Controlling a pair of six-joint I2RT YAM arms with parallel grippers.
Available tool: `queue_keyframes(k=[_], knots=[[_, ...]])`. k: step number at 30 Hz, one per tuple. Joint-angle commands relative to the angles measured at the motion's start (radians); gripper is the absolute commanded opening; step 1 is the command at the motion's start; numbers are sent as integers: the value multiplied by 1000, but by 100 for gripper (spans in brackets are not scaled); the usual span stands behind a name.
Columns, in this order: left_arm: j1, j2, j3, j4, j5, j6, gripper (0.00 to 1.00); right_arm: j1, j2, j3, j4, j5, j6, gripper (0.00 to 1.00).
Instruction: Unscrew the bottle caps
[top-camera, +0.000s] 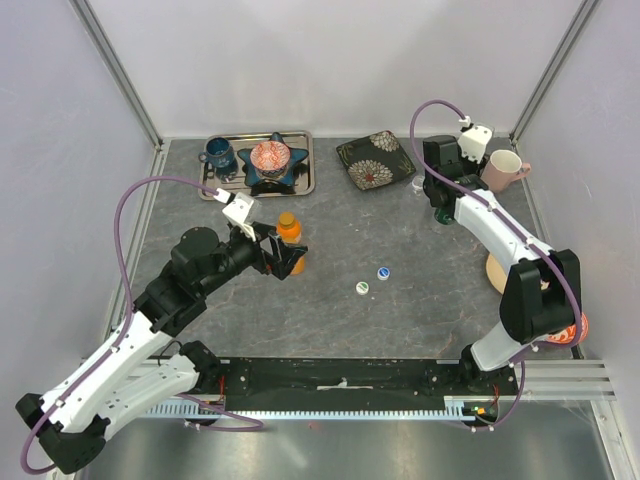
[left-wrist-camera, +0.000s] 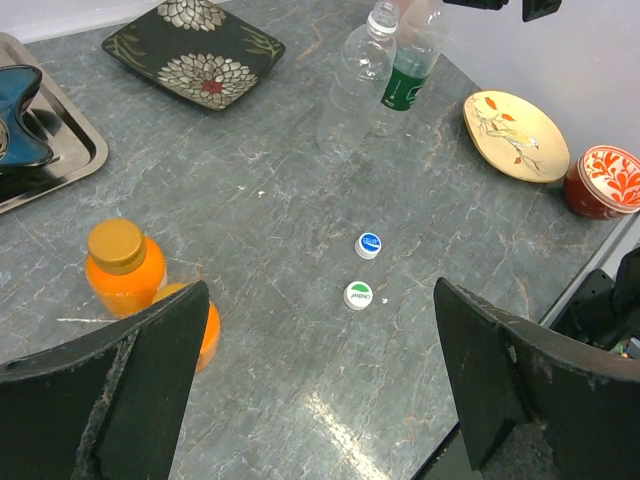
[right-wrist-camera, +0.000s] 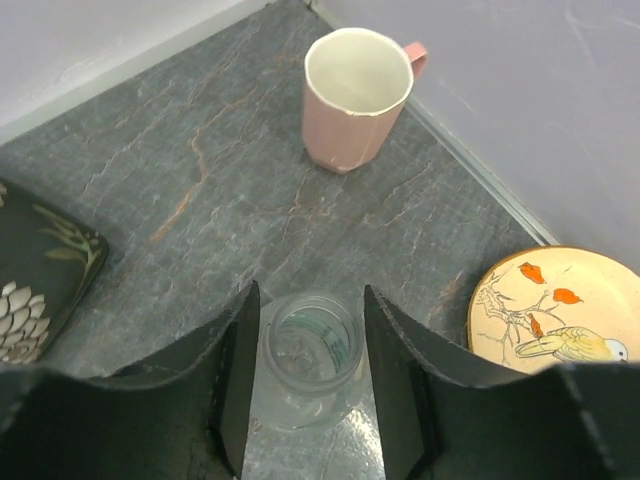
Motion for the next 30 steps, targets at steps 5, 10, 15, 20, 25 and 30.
queue_keyframes(k=[5,10,15,20,25,30], knots=[[1,7,3,13,28,-20,99,1,-41,-17,-44,-76,9,59],[1,7,4,10,36,-20,99,1,-50,-3,-56,-85,17,61],[1,7,4,10,36,-23,99,0,-53,17,-65,-93,14,63],[1,14,7,10,38,-26,99,1,-59,29,-75,-109,16,64],[1,22,6,10,41,-29,99,0,-65,32,-78,-116,19,65],[1,27,7,10,41,-30,99,1,-71,45,-81,-126,20,66]])
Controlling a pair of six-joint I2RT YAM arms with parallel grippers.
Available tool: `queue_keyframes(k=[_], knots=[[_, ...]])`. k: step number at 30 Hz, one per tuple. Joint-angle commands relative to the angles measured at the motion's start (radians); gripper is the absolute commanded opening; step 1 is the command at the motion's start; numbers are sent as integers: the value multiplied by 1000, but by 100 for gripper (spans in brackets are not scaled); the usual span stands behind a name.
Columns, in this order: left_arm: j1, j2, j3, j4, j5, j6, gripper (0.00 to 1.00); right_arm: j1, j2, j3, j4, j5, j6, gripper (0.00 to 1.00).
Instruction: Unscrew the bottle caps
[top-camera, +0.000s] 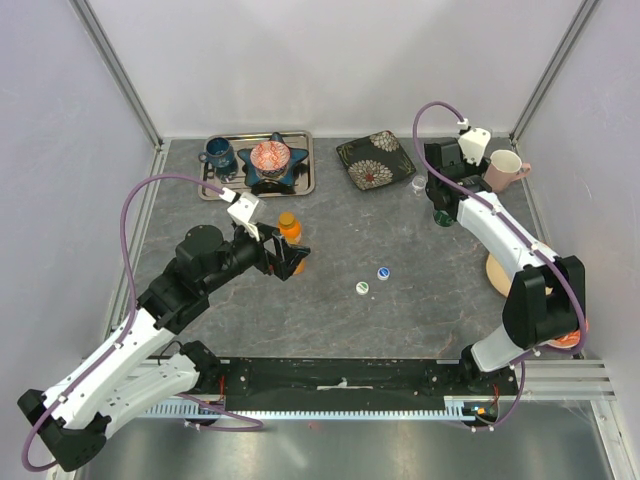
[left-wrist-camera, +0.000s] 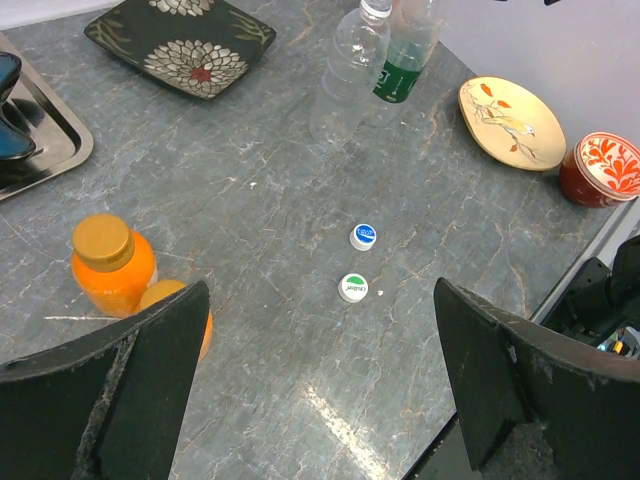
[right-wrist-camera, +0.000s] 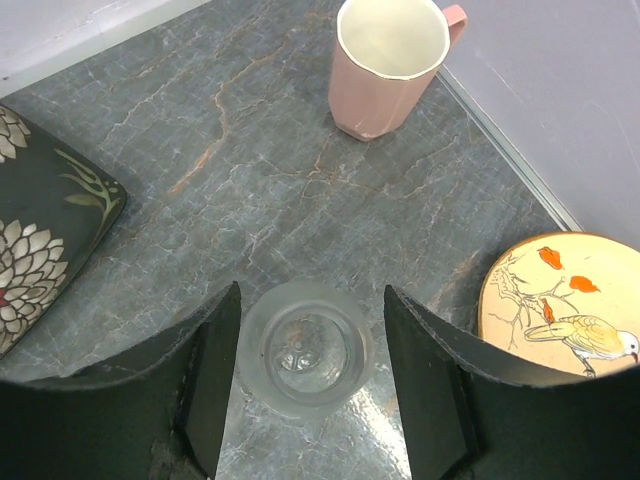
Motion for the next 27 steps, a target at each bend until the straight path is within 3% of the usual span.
queue_keyframes(k=[1,22,27], knots=[[1,2,7,11,16,-29,99,0,-35,55,-1,-13,13,66],[1,10,7,15,22,-34,99,2,-86,63,-18,-50,4,70],[1,5,10,12,17,-26,99,0,-130,142,-74,-62,8,70]])
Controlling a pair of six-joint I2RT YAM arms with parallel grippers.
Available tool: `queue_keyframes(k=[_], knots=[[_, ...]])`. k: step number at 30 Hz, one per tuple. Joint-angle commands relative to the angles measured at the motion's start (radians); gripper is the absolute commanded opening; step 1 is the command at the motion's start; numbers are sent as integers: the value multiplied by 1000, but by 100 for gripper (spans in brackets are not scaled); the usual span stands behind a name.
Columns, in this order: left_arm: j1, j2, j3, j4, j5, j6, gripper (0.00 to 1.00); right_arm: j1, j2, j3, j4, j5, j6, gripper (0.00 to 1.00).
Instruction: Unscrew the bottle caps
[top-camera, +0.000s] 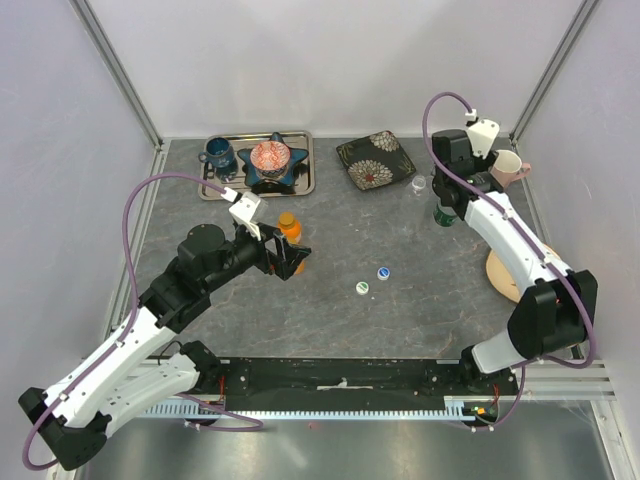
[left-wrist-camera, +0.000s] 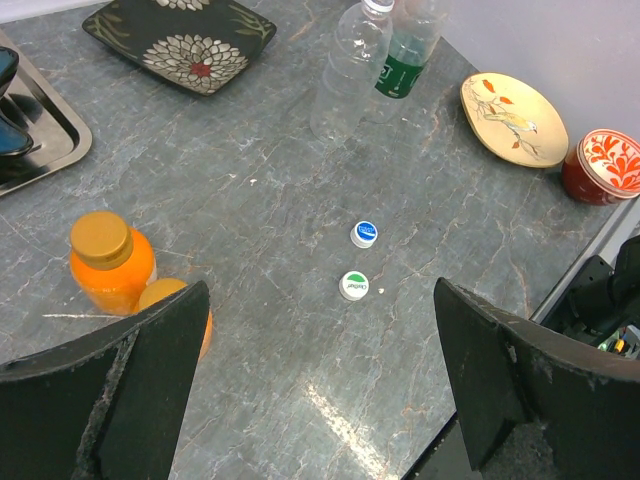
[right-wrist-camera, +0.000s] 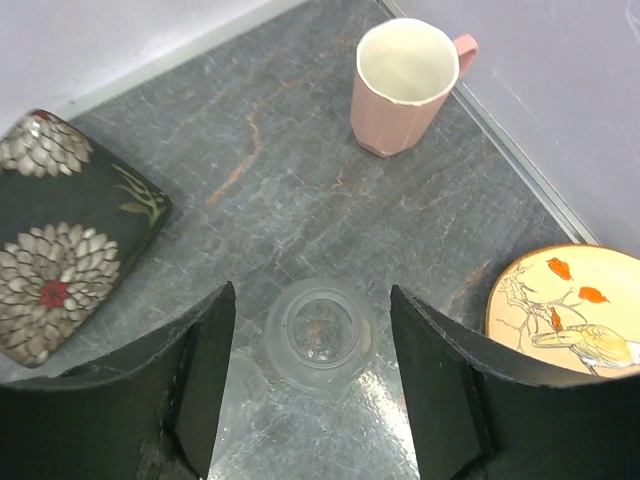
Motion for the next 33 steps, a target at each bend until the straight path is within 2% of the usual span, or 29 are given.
queue_keyframes(k=[1,6,8,9,11,12,15,18,19,22,27,33], knots=[[1,-6,13,11,13,-26,99,4,-99,121,-51,-13,8,70],[1,-16,47,-23,-57,-10,99,56,-226,200,-59,-102,-10,72],[1,-33,53,-37,-161,-13,99,120,-305,163,-16,-190,-38,72],[1,-55,56,-58,-206,-16,99,134,-328,149,18,-322,-49,72],[1,-79,56,-83,-355,-30,99,177,-374,97,53,-457,-41,73],[1,-95,56,-109,-406,-33,100,192,-380,80,81,-584,-20,73],[1,-142,64,-168,-552,-49,100,301,-362,28,118,-712,-9,73],[1,-150,101,-233,-658,-79,100,457,-291,5,141,-702,-47,75],[1,-144,125,-271,-678,-87,100,529,-242,3,141,-652,-72,75],[1,-130,162,-327,-711,-99,100,629,-137,11,146,-596,-102,77],[1,-164,141,-364,-689,-105,100,692,-10,8,216,-533,-99,80],[1,-213,81,-342,-656,-79,100,747,166,91,227,-492,-98,87]])
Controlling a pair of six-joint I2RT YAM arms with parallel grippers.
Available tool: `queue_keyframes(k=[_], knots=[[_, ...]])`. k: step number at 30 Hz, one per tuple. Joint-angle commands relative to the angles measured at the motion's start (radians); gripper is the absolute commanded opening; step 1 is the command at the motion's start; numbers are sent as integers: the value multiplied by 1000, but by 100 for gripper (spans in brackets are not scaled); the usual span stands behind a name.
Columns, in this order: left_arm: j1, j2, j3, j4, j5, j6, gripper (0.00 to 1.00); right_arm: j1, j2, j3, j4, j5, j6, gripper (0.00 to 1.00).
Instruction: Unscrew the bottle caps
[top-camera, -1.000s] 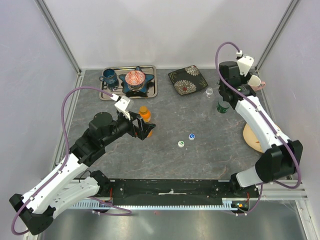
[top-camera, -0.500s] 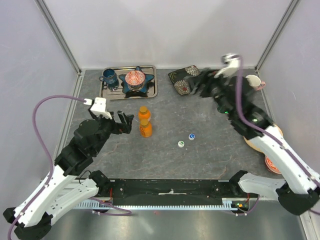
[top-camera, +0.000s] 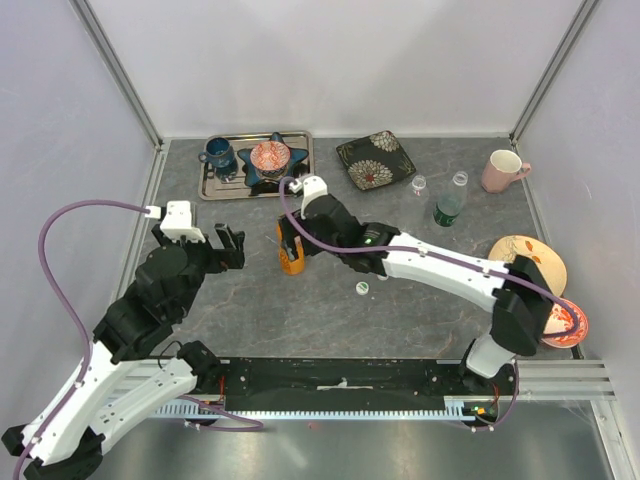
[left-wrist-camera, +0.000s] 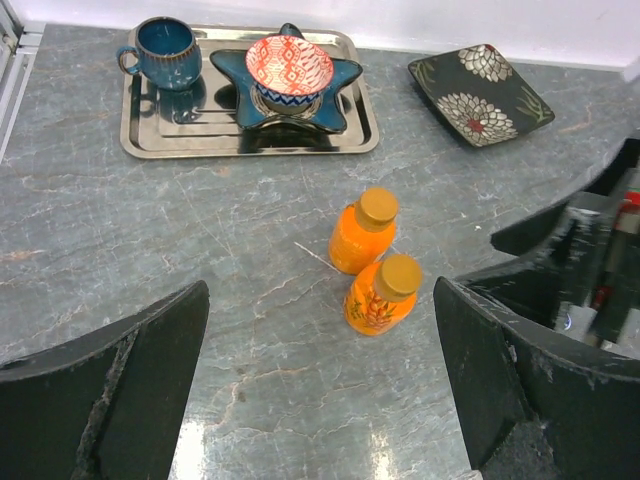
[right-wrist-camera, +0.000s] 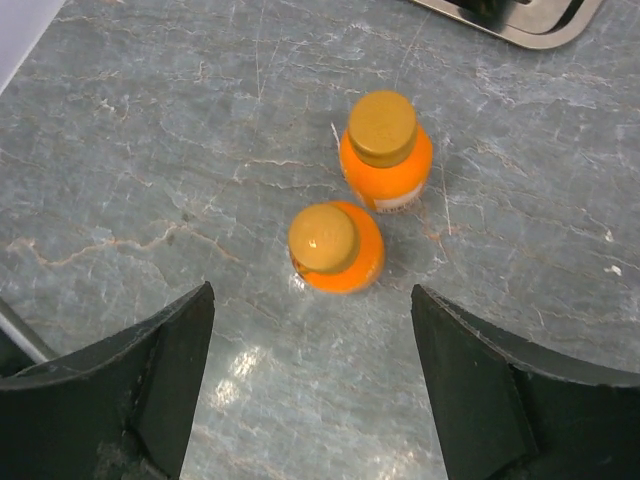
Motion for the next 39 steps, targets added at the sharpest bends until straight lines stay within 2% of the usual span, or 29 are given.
queue_keyframes(k=[1,7,16,19,23,26,31,36,37,38,39], knots=[[1,-27,-31,1,-15,-15,100,33,108,101,66,69,-7,87],[1,-58,-59,1,-2,-8,100,34,228,146,69,165,24,88],[1,-78,-87,4,16,-8,99,34,312,163,97,192,33,80],[1,-78,-96,8,27,-14,100,34,332,161,99,189,36,71],[1,-77,-100,10,33,-18,99,33,329,135,106,175,49,49],[1,-77,-100,13,33,-13,99,36,274,91,118,175,59,40],[1,-52,-91,73,36,34,100,40,24,1,106,144,78,33],[2,37,-48,179,34,67,100,39,-206,5,-58,199,99,31],[4,66,-38,211,57,61,100,34,-229,9,-85,210,102,26],[7,118,-25,235,73,53,100,33,-251,13,-130,204,104,13],[13,152,-8,258,97,41,100,24,-286,16,-153,196,111,8]])
